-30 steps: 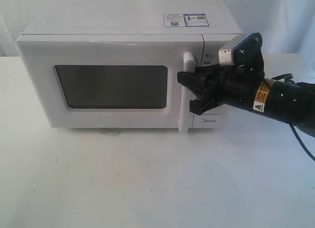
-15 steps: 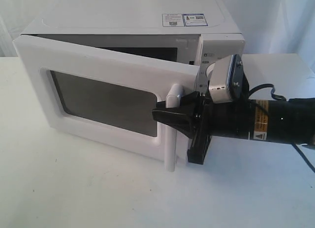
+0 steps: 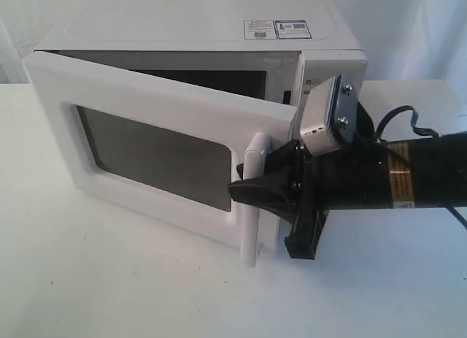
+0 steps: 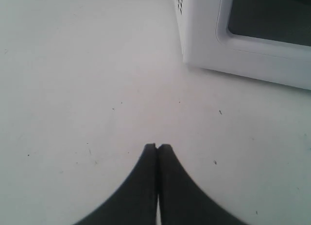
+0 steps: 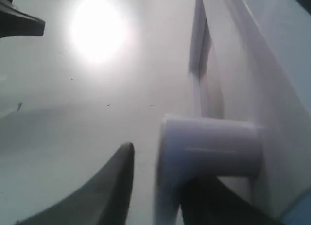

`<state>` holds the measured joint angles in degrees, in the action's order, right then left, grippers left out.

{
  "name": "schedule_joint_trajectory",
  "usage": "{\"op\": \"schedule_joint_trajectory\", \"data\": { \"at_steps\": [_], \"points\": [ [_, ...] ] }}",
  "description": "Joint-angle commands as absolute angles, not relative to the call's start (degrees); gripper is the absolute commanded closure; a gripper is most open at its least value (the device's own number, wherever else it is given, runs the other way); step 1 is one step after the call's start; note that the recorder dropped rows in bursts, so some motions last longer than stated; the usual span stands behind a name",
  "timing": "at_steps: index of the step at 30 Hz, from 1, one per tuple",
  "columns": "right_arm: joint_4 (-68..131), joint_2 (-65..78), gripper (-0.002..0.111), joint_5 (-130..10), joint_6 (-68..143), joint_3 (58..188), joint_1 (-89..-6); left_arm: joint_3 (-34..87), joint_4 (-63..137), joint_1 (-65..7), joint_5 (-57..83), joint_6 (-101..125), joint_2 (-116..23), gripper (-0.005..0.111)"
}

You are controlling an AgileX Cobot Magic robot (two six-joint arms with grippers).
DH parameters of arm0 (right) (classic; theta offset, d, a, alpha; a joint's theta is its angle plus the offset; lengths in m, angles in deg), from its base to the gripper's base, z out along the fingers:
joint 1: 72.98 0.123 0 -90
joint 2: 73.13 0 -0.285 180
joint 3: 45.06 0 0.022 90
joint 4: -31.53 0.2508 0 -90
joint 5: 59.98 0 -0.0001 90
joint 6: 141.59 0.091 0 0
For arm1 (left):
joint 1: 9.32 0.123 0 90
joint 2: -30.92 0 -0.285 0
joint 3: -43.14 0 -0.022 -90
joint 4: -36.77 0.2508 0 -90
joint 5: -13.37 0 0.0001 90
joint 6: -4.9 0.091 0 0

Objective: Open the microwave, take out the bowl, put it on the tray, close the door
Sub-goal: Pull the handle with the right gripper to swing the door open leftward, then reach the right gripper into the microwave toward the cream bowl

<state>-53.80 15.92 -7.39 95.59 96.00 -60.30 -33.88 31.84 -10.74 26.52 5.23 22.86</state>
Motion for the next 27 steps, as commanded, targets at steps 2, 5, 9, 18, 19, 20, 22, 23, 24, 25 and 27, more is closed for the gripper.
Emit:
{"op": "schedule_joint_trajectory", "data": {
  "at_steps": [2,5,9,18,19,20,22,23,24,25,27],
  "points": [
    [-67.5,4.7,0.069,5.3,115.6,96.4,-59.3,-34.1,31.3,-10.6,26.7,4.9,23.1,0.107],
    [-68.4,-0.3,0.069,3.7,123.3,96.4,-59.3,-34.1,31.3,-10.6,26.7,4.9,23.1,0.107],
    [-68.4,-6.7,0.069,0.2,128.9,96.4,-59.3,-34.1,31.3,-10.6,26.7,4.9,23.1,0.107],
    [-67.5,-5.7,0.069,-0.6,129.7,96.4,-59.3,-34.1,31.3,-10.6,26.7,4.9,23.1,0.107],
    [-67.1,-4.7,0.069,-0.7,129.7,96.4,-59.2,-34.1,31.3,-10.6,26.7,4.9,23.1,0.107],
    [-66.8,-3.8,0.069,-0.8,129.7,96.4,-59.0,-34.1,31.3,-10.6,26.7,4.9,23.1,0.107],
    [-66.7,-1.4,0.069,-1.7,129.7,96.4,-57.8,-34.1,31.3,-10.6,26.7,4.9,23.1,0.107],
    [-66.5,-0.4,0.069,-2.4,129.5,96.4,-57.1,-34.1,31.3,-10.6,26.7,4.9,23.1,0.107],
    [-66.5,0.9,0.069,-3.5,128.9,96.4,-56.2,-34.1,31.3,-10.6,26.7,4.9,23.1,0.107],
    [-66.5,2.2,0.069,-4.5,128.1,96.4,-55.2,-34.1,31.3,-10.6,26.7,4.9,23.1,0.107],
    [-66.6,4.8,0.069,-7.3,128.0,96.4,-53.2,-34.1,31.3,-10.6,26.7,4.9,23.1,0.107]
  ]
}}
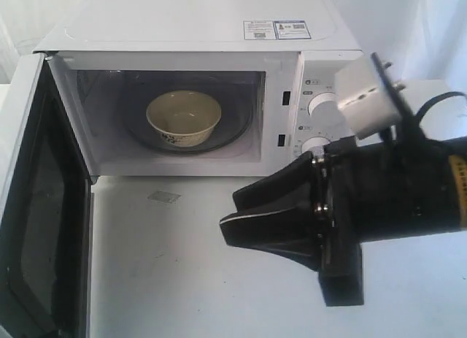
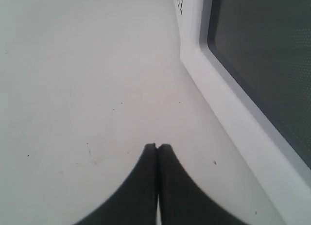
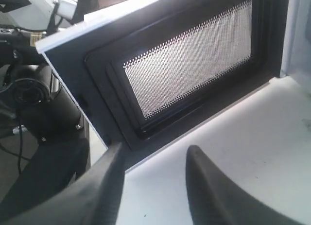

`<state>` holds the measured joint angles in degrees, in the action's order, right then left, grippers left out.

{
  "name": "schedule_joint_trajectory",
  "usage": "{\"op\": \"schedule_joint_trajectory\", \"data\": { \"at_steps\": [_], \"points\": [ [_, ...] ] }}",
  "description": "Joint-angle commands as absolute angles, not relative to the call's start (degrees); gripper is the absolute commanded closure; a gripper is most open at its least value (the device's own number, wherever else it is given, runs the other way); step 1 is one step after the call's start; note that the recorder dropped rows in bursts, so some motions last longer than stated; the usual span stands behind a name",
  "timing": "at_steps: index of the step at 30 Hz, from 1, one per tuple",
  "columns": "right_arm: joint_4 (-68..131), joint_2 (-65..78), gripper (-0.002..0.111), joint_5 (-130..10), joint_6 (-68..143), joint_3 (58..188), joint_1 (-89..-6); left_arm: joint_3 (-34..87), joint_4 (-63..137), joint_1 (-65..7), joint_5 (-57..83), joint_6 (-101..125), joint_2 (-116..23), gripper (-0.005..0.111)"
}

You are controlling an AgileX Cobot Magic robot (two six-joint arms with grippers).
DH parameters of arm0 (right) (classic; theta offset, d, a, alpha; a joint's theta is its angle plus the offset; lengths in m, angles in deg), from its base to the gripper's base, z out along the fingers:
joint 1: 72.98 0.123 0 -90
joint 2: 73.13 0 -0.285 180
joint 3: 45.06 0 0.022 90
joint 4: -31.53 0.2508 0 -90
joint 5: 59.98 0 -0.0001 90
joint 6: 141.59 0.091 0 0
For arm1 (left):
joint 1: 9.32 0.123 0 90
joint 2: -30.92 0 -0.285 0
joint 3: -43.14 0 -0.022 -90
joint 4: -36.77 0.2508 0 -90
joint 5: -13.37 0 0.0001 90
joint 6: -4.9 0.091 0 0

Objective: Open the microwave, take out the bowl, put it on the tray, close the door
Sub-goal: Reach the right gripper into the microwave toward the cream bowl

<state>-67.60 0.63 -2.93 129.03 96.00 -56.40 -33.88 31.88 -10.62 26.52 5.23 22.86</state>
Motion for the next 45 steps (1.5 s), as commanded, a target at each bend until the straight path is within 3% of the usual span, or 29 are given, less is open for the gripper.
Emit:
{"op": "schedule_joint_trajectory", "data": {
  "at_steps": [1,10,19,31,45],
  "points": [
    [-66.8,5.9,0.069,-9.0,128.0,96.7,-52.2,-34.1,31.3,-10.6,26.7,4.9,23.1,0.107],
    [-68.4,12.1,0.069,-23.0,127.8,102.9,-44.9,-34.1,31.3,-10.6,26.7,4.9,23.1,0.107],
    [-68.4,14.7,0.069,-48.6,109.0,106.2,-38.9,-34.1,31.3,-10.6,26.7,4.9,23.1,0.107],
    [-68.4,21.4,0.064,-60.9,107.3,106.3,-29.4,-34.1,31.3,-10.6,26.7,4.9,23.1,0.107],
    [-68.4,24.3,0.064,-73.8,113.4,106.2,-24.2,-34.1,31.3,-10.6,26.7,4.9,23.1,0.107]
  ]
}}
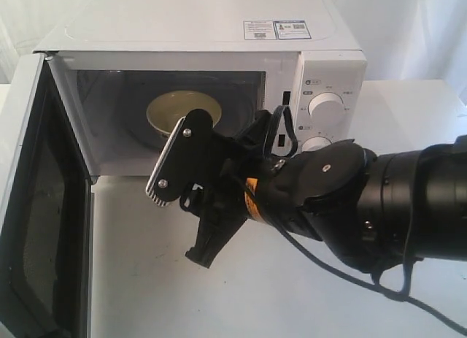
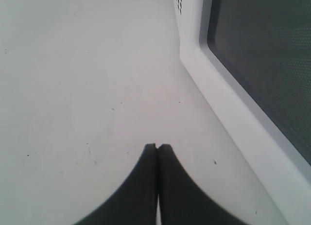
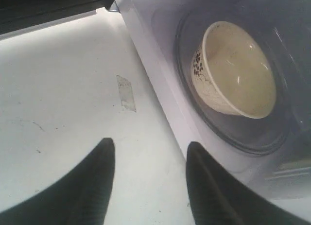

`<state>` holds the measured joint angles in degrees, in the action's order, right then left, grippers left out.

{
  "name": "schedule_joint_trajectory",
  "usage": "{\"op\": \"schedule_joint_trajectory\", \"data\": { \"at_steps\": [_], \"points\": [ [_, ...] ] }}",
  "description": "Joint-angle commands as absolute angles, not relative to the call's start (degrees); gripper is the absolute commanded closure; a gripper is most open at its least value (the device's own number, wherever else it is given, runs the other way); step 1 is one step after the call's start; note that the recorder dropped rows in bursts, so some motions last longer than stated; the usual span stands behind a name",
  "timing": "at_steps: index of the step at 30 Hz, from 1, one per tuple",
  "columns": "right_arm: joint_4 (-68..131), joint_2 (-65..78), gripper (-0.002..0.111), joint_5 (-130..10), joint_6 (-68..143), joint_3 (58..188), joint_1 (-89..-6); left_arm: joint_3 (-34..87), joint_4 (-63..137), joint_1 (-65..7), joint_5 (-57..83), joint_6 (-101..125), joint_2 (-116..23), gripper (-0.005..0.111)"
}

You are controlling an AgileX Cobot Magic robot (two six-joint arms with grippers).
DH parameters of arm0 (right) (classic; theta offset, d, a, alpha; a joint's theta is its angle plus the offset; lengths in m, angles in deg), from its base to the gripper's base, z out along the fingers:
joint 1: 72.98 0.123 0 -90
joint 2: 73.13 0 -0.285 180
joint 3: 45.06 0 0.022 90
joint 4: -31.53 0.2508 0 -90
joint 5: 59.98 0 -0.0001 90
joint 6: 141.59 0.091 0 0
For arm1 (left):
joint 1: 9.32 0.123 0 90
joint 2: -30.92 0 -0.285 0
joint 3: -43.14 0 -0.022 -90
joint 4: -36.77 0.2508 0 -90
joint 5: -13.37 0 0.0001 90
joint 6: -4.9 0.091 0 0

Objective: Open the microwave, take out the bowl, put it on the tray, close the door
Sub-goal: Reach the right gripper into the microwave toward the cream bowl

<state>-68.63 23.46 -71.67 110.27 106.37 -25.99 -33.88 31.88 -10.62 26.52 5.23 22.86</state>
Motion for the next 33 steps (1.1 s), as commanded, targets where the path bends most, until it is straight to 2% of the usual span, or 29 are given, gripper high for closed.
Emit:
{"op": "schedule_joint_trajectory", "data": {
  "at_steps": [1,9,16,20,26,33],
  "points": [
    [-68.4,24.5,0.064,-74.9,113.9,106.2,-23.8,-34.1,31.3,-10.6,26.7,4.9,23.1,0.107],
    [-68.4,25.3,0.064,-78.6,113.9,106.3,-22.6,-34.1,31.3,-10.6,26.7,4.9,23.1,0.107],
    [-68.4,27.2,0.06,-72.3,90.5,106.7,-22.6,-34.1,31.3,-10.6,26.7,4.9,23.1,0.107],
    [-53.9,28.3,0.059,-72.8,71.8,110.3,-23.9,-34.1,31.3,-10.6,26.7,4.9,23.1,0.107],
    [-46.0,29.3,0.059,-66.4,68.7,116.9,-27.7,-34.1,31.3,-10.6,26.7,4.9,23.1,0.107],
    [-36.9,34.7,0.059,-63.4,52.6,121.9,-32.2,-34.1,31.3,-10.6,26.7,4.9,23.1,0.107]
  ]
}}
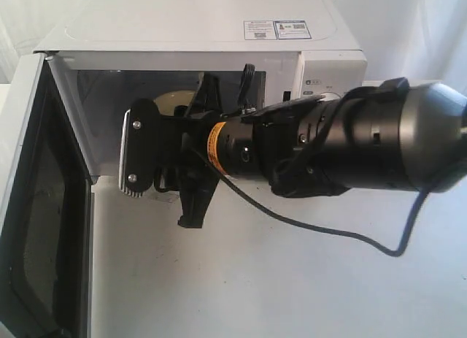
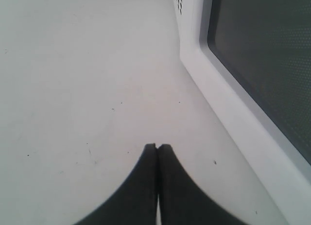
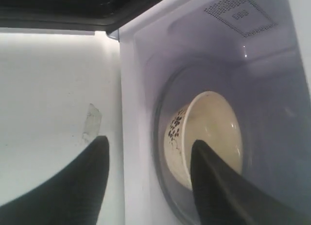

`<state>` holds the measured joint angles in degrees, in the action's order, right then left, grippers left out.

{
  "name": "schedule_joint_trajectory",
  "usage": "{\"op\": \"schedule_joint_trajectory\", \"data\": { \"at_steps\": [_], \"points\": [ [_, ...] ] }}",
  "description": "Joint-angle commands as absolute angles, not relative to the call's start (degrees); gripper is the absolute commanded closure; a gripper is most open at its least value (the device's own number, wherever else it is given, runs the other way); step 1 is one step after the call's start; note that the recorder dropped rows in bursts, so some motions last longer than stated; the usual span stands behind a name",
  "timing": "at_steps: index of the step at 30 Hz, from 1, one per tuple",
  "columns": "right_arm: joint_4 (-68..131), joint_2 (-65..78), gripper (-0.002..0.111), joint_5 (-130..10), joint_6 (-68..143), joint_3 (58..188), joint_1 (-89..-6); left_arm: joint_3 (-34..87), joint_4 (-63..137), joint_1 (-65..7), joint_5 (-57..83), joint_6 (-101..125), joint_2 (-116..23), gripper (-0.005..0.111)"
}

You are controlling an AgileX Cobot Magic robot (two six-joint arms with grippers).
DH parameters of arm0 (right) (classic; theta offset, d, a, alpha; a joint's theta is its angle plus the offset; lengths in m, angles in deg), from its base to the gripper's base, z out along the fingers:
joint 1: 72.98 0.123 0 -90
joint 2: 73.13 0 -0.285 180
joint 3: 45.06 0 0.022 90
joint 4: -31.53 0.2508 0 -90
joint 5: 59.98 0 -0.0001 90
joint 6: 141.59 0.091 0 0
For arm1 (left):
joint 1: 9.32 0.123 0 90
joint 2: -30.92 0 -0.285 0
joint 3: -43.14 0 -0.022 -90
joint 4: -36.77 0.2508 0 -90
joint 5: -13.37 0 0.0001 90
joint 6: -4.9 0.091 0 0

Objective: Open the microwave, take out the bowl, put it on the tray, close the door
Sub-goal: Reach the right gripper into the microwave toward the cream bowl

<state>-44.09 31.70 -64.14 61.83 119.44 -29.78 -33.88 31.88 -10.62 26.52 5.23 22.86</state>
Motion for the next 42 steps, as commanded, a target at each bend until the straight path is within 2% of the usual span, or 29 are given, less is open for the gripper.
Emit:
{"op": "schedule_joint_trajectory", "data": {
  "at_steps": [1,6,14,42],
  "points": [
    [-34.7,35.4,0.059,-63.4,50.7,122.5,-32.6,-34.1,31.3,-10.6,26.7,4.9,23.1,0.107],
    [-28.1,39.1,0.059,-62.9,43.1,125.5,-34.6,-34.1,31.3,-10.6,26.7,4.9,23.1,0.107],
    [-28.1,43.4,0.059,-58.2,43.1,129.1,-36.2,-34.1,31.3,-10.6,26.7,4.9,23.1,0.107],
    [-22.4,56.9,0.059,-56.1,43.1,141.7,-40.8,-34.1,31.3,-10.6,26.7,4.9,23.1,0.107]
  ]
}}
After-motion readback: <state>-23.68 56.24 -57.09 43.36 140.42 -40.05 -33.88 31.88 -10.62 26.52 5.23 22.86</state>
